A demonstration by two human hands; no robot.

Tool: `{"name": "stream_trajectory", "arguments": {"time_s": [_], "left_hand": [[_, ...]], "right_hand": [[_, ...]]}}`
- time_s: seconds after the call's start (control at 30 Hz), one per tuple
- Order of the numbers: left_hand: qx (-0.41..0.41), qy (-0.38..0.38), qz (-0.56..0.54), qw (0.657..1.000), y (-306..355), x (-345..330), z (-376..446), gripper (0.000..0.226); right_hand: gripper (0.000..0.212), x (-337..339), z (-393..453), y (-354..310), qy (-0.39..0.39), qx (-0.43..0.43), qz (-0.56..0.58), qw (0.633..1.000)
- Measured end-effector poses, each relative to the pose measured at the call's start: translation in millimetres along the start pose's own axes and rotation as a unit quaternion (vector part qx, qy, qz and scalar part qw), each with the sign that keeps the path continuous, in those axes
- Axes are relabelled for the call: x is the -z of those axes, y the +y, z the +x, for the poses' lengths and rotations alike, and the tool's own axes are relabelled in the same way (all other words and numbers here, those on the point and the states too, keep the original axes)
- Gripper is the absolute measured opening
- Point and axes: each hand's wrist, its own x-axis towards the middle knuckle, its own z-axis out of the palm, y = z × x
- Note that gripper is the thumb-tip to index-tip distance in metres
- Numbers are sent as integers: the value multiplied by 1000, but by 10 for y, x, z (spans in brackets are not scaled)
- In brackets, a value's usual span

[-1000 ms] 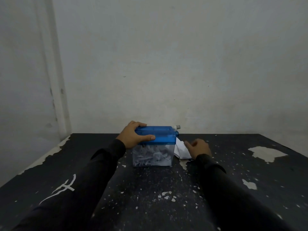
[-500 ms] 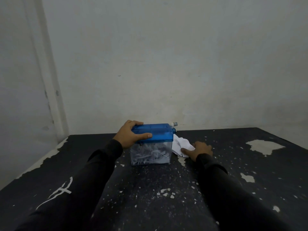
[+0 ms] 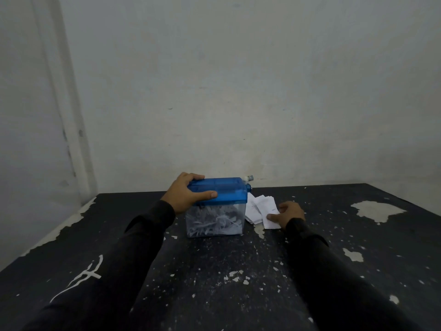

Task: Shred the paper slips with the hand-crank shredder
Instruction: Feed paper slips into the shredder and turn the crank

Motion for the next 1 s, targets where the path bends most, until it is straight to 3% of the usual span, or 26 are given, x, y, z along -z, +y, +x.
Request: {"name": "stream_trajectory", "arguments": {"time_s": [0.37, 0.47, 0.57, 0.67, 0.9, 1.0], "left_hand": [[1, 1, -10, 1000, 7, -4, -10, 97], [1, 0, -9, 1000, 15, -4, -16, 91], [5, 1, -6, 1000, 11, -3, -11, 91], [6, -2, -6, 1000, 7, 4, -9, 94], [12, -22, 6, 1000, 45, 26, -17, 86], [15, -45, 46, 998, 93, 71, -13, 93]], "right_hand": [[10, 31, -71, -13, 32, 34, -16, 999], [21, 30, -108, -32, 42, 48, -20, 998], [13, 62, -133, -61, 52, 63, 51, 995], [22, 76, -210, -146, 75, 93, 119, 986], [13, 277, -509, -520, 107, 167, 302, 932], [16, 363, -585, -730, 93, 183, 357, 911]]}}
